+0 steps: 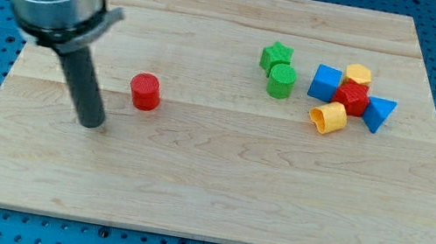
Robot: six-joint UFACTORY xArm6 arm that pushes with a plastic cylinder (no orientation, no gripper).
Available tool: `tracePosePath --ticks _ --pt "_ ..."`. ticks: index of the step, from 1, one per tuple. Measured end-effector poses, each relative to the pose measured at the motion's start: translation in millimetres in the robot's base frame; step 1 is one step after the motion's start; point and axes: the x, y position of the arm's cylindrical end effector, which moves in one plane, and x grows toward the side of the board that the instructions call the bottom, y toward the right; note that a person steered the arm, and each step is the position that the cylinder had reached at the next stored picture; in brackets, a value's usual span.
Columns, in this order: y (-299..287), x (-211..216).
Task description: Push the red circle along with the green circle up and right a bit
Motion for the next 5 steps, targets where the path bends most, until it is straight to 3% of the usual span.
tracePosePath --ticks 1,2,3,4,5 --pt "-25 -26" --pt "54 -46" --pt "42 -59" --pt "68 -66" --pt "139 -76"
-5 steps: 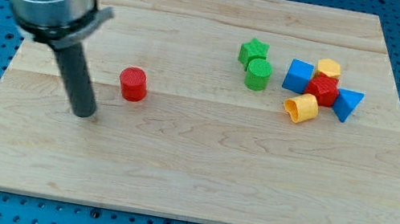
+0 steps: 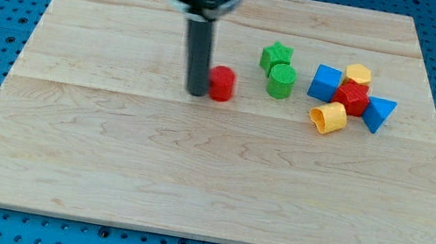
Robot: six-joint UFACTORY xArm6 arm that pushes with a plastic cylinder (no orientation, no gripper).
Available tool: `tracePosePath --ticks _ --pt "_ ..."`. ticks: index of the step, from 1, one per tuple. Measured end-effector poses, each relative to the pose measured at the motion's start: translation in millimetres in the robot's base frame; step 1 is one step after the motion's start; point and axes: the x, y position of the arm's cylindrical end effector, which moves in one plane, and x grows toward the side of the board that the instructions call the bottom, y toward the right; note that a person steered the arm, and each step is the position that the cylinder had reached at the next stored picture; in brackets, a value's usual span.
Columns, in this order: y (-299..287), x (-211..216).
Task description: Push the red circle along with the green circle up and right a bit
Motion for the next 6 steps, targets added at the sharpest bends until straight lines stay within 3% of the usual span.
tracePosePath --ticks 1,2,4,6 --pt "45 -1" --pt "23 -19" --pt "113 -30" --pt "152 -30"
